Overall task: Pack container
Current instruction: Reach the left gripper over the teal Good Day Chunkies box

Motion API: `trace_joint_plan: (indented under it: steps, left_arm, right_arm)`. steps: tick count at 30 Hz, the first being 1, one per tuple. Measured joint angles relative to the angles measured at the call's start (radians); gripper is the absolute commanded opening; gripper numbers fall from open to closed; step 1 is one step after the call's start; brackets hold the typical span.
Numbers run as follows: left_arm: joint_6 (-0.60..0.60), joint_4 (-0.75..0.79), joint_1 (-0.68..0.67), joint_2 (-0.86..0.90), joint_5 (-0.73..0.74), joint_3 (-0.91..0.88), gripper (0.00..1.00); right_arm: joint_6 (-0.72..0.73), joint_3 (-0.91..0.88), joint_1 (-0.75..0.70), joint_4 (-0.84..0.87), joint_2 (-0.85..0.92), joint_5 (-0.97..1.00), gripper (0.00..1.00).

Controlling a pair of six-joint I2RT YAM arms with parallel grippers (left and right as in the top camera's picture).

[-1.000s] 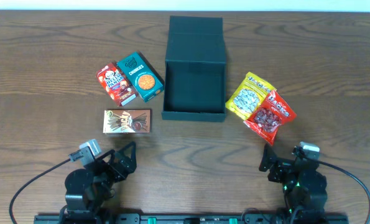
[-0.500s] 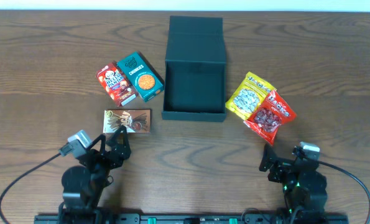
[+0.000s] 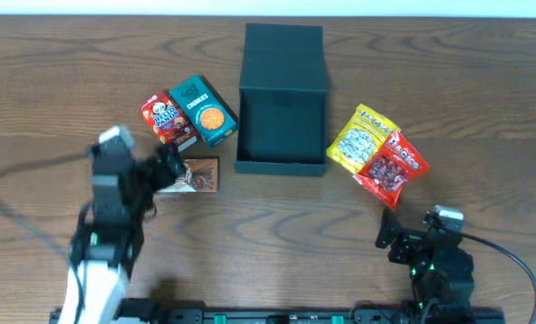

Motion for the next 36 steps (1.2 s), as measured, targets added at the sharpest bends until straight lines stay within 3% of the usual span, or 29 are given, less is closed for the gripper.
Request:
trace_joint_plan:
  steps: [9,17,27,36]
  left_arm:
    - [-0.006,-0.054,0.000,0.537,0.000,0.467,0.95]
    - [-0.139,-0.175,0.000,0.882,0.060,0.798,0.96]
    - [-0.412,-0.311,-0.007,1.072,0.178,0.904,0.95]
    - [-0.477,-0.310,-0.031,1.096,0.185,0.905,0.95]
  right_arm:
    - [0.000,0.000,0.000,0.000,0.000,0.000,0.99]
    - [0.000,0.000,0.000,0.000,0.000,0.000,0.99]
    - [0.000,0.000,0.000,0.000,0.000,0.000,0.99]
    - [0.000,0.000,0.000,0.000,0.000,0.000,0.99]
